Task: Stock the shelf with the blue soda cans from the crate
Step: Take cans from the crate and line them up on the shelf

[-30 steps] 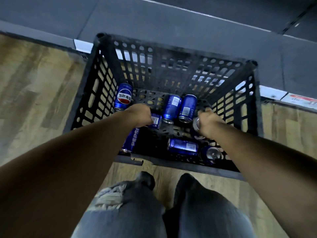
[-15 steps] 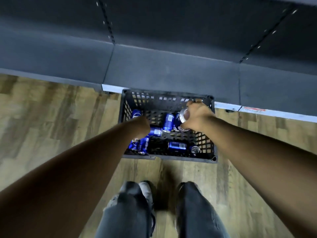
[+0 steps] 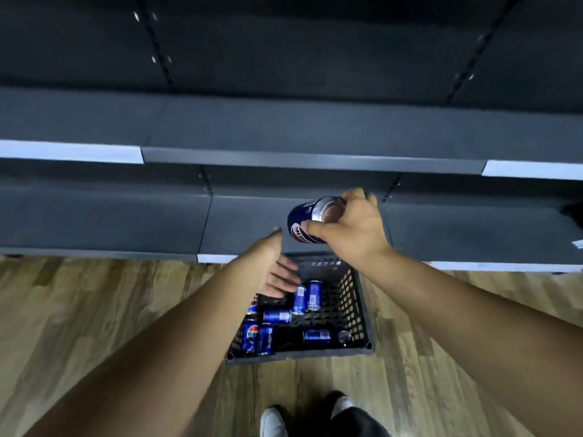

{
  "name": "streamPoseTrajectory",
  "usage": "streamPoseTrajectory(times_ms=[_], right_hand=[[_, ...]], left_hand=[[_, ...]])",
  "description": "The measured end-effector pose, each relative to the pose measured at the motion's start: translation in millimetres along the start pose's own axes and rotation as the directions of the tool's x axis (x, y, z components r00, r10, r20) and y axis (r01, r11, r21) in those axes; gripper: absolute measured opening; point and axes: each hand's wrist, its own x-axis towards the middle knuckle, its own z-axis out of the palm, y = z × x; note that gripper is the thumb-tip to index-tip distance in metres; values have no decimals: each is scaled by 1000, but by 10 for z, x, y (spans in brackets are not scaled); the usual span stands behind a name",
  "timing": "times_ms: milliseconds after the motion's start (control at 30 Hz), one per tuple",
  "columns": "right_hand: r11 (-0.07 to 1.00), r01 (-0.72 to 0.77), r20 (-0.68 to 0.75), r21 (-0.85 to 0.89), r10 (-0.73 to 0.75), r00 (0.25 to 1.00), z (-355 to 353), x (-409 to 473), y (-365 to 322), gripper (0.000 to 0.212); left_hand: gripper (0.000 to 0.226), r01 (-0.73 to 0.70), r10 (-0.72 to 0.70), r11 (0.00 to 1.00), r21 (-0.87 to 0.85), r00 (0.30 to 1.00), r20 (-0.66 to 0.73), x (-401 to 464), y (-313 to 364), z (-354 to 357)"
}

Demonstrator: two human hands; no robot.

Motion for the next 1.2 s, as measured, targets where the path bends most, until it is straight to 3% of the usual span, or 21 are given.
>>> streamPoseTrajectory(times_ms=[133,233,400,500,733,900,1067,1200], right_hand=[[984,84,-88,160,-70,994,-373,-194,-261,72],[962,131,-148,239,-97,984,-661,-319,-412,71],[901,166,-270,400,-57,961,-1000,-500,-508,60],[859,187,-316,476,-31,948,-1143,-558,-533,60],[834,197,-220,515,-93,971,-1393,-575,-685,63],[892,167,-49,421,-161,986,-1405,-535,-789,75],[905,226,-14,361,-237,971,-1459,-537,-892,53],[896,266,47,356,-302,952,-1575,-563,-976,52]], left_hand=[[97,-87,102,988,-127,988,117,-404,201,147],[100,-185,209,954,-235,974,82,-684,407,267],[74,-381,412,844,-378,911,2,-1157,804,461],[67,-410,470,779,-474,883,9,-1493,1013,554],[47,-453,527,692,-562,849,-36,-1988,1238,479],[43,-531,564,712,-459,822,-76,-2149,1310,359],[23,-667,686,661,-344,723,-83,-2315,1301,377],[27,-738,739,604,-301,660,-135,-2379,1278,342]])
